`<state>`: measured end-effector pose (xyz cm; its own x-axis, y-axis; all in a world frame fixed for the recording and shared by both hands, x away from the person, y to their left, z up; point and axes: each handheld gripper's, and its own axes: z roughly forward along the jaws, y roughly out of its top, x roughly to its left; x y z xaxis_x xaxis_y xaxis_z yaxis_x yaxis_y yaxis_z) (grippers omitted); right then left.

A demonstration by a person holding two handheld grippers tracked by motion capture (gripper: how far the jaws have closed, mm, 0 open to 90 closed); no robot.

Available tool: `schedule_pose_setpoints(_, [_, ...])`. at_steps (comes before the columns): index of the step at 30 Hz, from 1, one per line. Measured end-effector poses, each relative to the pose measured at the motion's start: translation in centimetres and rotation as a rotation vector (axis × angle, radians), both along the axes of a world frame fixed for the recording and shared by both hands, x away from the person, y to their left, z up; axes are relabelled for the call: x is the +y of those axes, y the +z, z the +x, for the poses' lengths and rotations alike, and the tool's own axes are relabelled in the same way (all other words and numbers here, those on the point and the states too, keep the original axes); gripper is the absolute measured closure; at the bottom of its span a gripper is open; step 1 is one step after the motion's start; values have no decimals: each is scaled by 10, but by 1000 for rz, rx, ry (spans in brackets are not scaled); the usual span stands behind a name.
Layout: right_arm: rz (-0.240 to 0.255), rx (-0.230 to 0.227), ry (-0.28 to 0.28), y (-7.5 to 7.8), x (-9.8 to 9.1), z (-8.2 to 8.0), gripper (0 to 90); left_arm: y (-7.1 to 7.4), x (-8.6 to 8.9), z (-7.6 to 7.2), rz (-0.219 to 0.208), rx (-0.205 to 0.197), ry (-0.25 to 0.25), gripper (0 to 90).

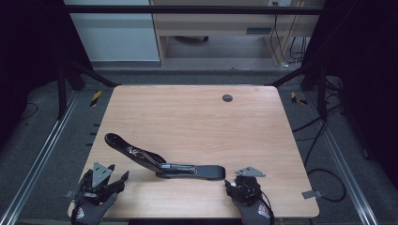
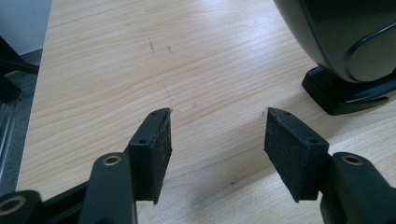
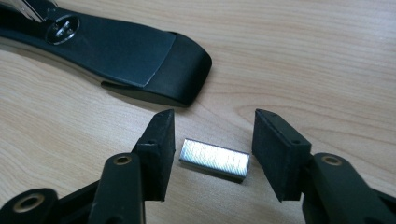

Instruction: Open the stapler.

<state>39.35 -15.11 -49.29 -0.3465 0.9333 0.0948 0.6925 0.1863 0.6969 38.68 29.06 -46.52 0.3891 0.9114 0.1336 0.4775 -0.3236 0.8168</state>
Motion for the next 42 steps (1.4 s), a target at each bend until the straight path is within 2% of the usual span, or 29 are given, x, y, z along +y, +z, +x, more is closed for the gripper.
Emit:
schedule_pose_setpoints(4, [14, -31, 0, 7, -6, 1, 505, 0, 0, 0, -1, 0, 0, 410])
schedule_pose_setpoints(9, [56, -62, 13, 16, -16, 3, 554, 0, 0, 0, -1, -1, 0, 411])
schedule_pose_setpoints(13, [58, -77, 25, 21, -24, 5, 617, 0, 0, 0, 0, -1, 1, 413])
schedule_pose_setpoints(19, [35, -92, 46, 27, -37, 9, 715, 0, 0, 0, -3, 5, 3, 426])
schedule_pose_setpoints(22, [25, -83, 62, 26, -45, 11, 780, 0, -1, 0, -6, 6, 4, 433])
schedule_pose_setpoints(24, [37, -61, 64, 22, -49, 11, 822, -1, -1, 0, -4, 9, 3, 438])
schedule_pose_setpoints(29, [61, -38, 71, 15, -54, 11, 893, -1, -1, 0, -3, 11, -3, 445])
schedule_pose_setpoints(31, [55, -34, 88, 11, -53, 11, 900, -1, -2, 0, -2, 12, -4, 447])
schedule_pose_setpoints(34, [57, 3, 103, 7, -49, 11, 900, -1, -2, -1, -4, 14, -7, 451])
schedule_pose_setpoints(37, [36, 3, 119, 5, -45, 10, 900, -1, -2, -1, -3, 19, -9, 460])
schedule_pose_setpoints(42, [31, 27, 126, 3, -42, 10, 900, 0, -3, -1, -9, 23, -12, 478])
